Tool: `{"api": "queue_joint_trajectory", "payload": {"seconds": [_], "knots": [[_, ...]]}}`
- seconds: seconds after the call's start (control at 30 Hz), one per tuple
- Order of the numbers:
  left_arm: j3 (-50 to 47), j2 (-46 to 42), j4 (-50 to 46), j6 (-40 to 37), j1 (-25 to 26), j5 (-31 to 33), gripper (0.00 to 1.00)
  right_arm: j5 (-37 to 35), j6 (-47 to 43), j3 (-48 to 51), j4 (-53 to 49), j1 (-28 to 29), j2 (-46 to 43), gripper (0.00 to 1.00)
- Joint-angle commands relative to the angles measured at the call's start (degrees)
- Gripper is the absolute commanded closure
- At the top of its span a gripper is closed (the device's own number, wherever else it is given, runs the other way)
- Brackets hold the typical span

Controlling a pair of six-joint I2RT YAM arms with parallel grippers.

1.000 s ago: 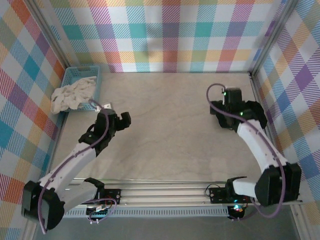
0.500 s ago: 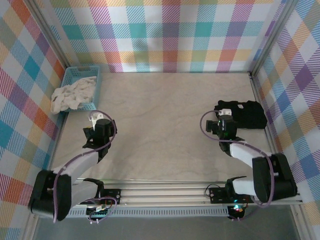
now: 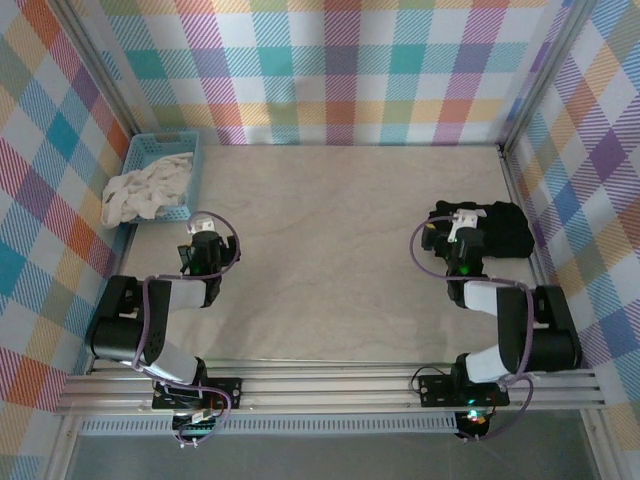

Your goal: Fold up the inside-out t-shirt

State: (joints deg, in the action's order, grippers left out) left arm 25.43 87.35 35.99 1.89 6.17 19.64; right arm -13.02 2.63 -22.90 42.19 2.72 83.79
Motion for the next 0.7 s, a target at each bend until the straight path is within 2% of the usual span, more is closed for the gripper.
{"api": "queue_joint_trajectory", "payload": {"seconds": [0.0,0.1,0.13,0.67], "knots": [[0.13,0.28,5.99,-1.43,-0.81,-5.35,0.0,4.85,-0.83,0.74,9.55,-0.32,5.01,0.0],[-2.17,2.94,13.07,-2.89,-0.81,-8.68,0.0,6.15,-0.52,0.52,8.15,-0.96,4.48,0.0],[-1.59,2.06,10.61,-2.76,-0.84,-8.83,0.0,6.26,-0.48,0.31,6.67,-0.96,3.95,0.0],[-1.87,2.35,11.31,-2.82,-0.86,-8.83,0.0,6.34,-0.8,0.22,6.93,-0.95,4.14,0.0]]}}
